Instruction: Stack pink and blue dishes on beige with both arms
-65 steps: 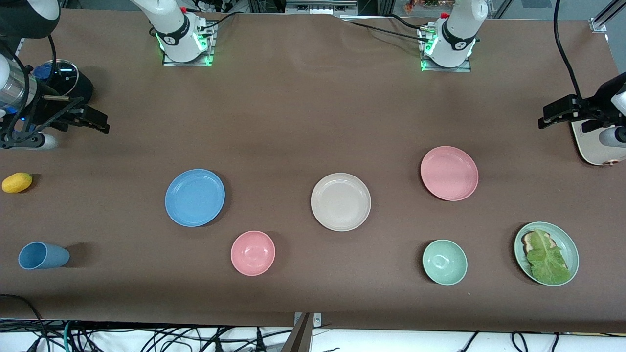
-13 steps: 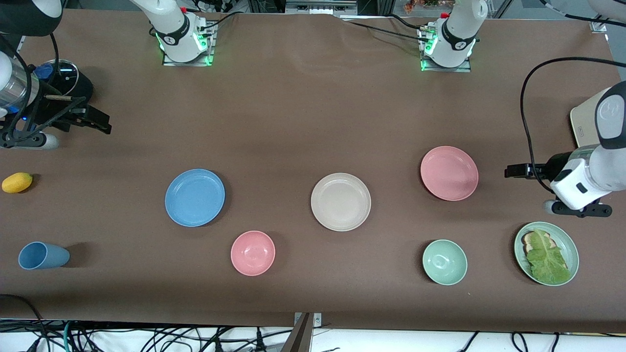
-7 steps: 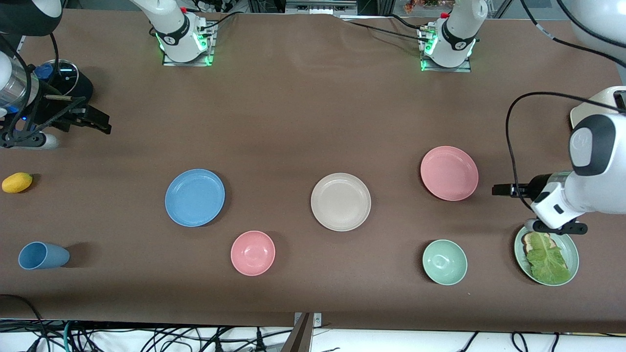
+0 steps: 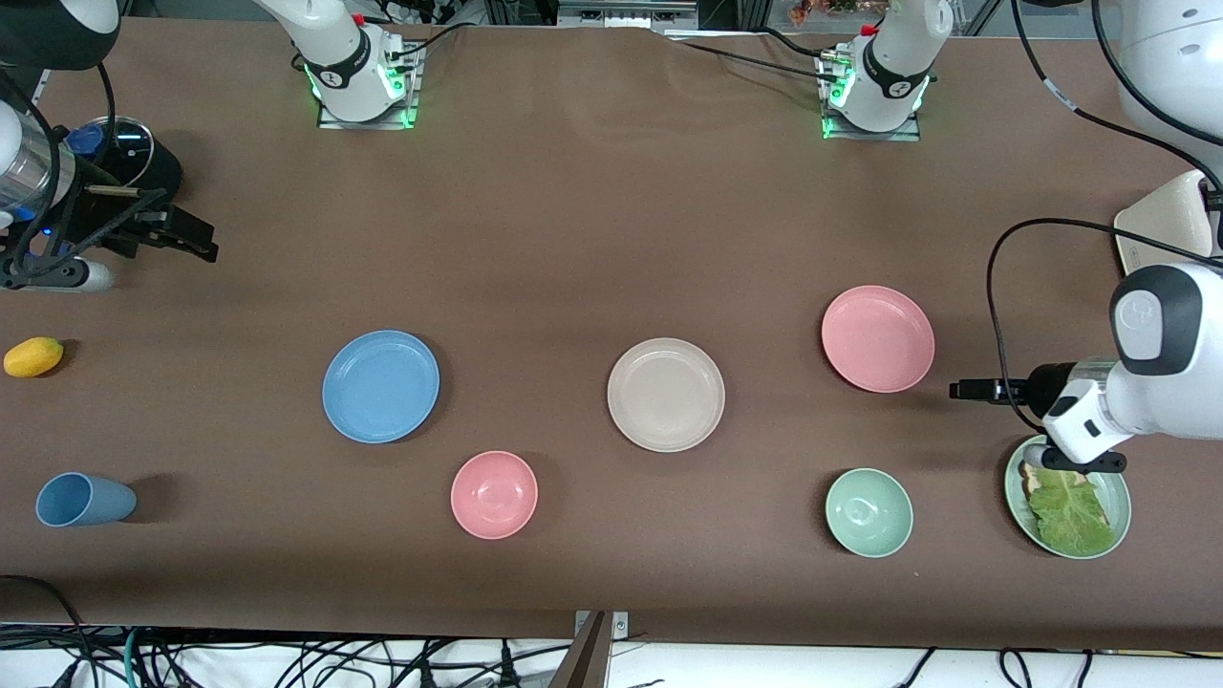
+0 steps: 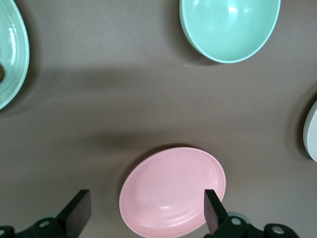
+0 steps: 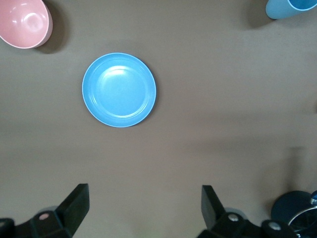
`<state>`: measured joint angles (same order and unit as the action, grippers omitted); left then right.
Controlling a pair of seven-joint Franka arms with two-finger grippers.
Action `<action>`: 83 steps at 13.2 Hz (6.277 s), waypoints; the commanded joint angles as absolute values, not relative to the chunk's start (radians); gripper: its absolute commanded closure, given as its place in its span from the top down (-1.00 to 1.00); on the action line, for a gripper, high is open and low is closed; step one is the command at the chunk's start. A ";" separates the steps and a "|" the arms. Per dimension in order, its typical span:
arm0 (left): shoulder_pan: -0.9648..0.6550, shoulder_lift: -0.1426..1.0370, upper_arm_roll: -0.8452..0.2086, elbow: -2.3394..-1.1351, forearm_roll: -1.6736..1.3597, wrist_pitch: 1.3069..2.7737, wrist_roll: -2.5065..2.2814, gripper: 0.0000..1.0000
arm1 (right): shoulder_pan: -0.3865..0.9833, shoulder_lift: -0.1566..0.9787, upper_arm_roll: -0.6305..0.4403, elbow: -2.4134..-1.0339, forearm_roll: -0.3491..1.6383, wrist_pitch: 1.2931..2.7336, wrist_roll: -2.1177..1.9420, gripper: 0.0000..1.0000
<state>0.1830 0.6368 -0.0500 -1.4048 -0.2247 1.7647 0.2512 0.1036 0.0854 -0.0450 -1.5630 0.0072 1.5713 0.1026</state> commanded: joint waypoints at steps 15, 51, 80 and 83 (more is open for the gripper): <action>0.224 0.451 -0.057 -2.015 -0.463 2.328 0.704 1.00 | 0.089 0.100 -0.049 -1.540 0.029 1.565 0.107 1.00; 0.206 0.422 -0.054 -2.102 -0.634 2.386 0.865 -1.00 | 0.104 0.462 -0.041 -1.804 0.020 2.273 0.029 1.00; -0.233 0.690 -0.201 -1.760 -0.618 2.619 0.066 -0.49 | 0.101 0.531 -0.040 -1.987 0.029 2.525 0.018 -0.96; -0.229 0.690 -0.201 -1.752 -0.618 2.617 0.072 -0.12 | 0.101 0.529 -0.040 -1.983 0.029 2.522 0.018 -1.00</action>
